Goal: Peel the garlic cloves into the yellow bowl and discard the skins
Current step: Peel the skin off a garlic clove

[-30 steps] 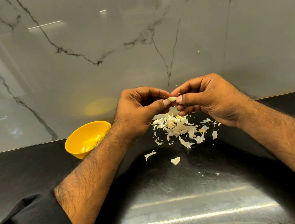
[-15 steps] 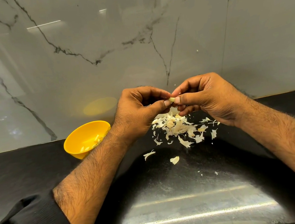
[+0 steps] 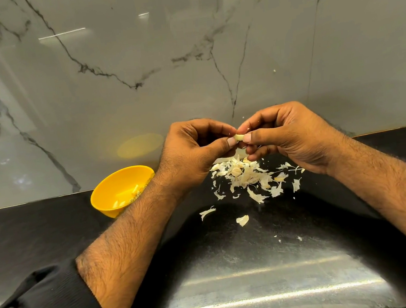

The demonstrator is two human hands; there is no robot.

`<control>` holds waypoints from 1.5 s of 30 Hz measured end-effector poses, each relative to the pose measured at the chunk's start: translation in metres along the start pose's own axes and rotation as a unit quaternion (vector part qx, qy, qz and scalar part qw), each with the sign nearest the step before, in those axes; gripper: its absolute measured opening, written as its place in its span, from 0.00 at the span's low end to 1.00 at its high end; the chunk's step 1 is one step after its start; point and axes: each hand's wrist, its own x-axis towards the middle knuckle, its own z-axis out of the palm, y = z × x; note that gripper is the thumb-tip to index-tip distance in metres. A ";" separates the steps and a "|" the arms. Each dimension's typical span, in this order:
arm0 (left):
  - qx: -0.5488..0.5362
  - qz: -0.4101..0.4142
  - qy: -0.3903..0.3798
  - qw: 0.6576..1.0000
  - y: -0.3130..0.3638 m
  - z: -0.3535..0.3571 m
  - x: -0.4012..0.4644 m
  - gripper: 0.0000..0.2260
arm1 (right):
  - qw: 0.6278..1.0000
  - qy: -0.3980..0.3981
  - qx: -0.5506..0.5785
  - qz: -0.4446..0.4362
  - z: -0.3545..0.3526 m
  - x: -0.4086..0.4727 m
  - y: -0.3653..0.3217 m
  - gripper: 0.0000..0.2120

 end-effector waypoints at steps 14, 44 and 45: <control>-0.012 -0.033 0.023 0.999 -0.001 0.003 0.000 0.07 | 0.977 0.037 -0.192 -0.081 0.006 -0.005 -0.006 0.05; 0.075 0.051 0.073 0.993 -0.007 0.004 0.001 0.05 | 0.998 0.014 -0.019 0.062 0.003 -0.001 -0.003 0.08; 0.101 0.064 0.077 0.990 -0.007 0.005 0.001 0.05 | 0.998 0.009 -0.006 0.069 0.003 -0.001 -0.003 0.09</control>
